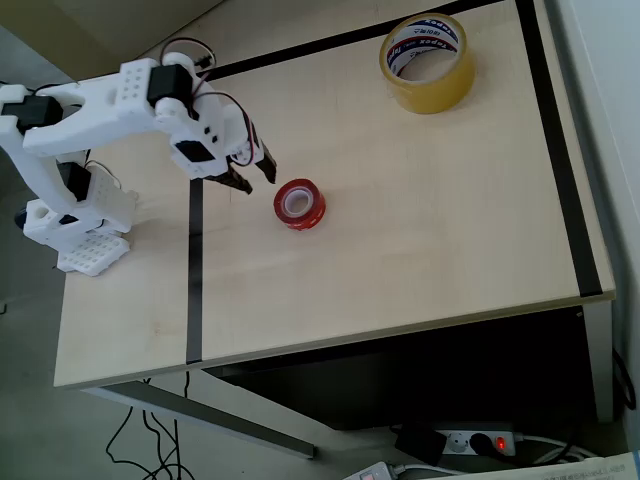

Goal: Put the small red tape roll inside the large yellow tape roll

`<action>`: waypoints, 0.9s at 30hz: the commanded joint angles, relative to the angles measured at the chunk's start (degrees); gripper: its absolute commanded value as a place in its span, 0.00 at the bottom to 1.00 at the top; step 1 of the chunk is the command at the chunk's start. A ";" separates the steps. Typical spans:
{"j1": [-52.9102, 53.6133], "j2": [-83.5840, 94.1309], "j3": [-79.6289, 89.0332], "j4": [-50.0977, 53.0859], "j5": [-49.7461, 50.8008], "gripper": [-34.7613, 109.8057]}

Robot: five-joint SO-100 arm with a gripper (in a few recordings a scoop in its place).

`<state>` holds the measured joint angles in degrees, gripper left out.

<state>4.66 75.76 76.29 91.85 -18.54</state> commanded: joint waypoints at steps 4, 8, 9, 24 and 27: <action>1.32 5.45 7.65 -2.72 -0.88 0.41; 1.58 6.24 11.78 -5.45 -0.88 0.43; 1.76 6.59 12.83 -6.06 -0.88 0.43; 3.43 2.46 14.85 -10.99 -1.49 0.47; 4.13 -1.67 14.94 -13.54 -1.49 0.47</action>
<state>7.56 74.71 91.76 79.63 -19.34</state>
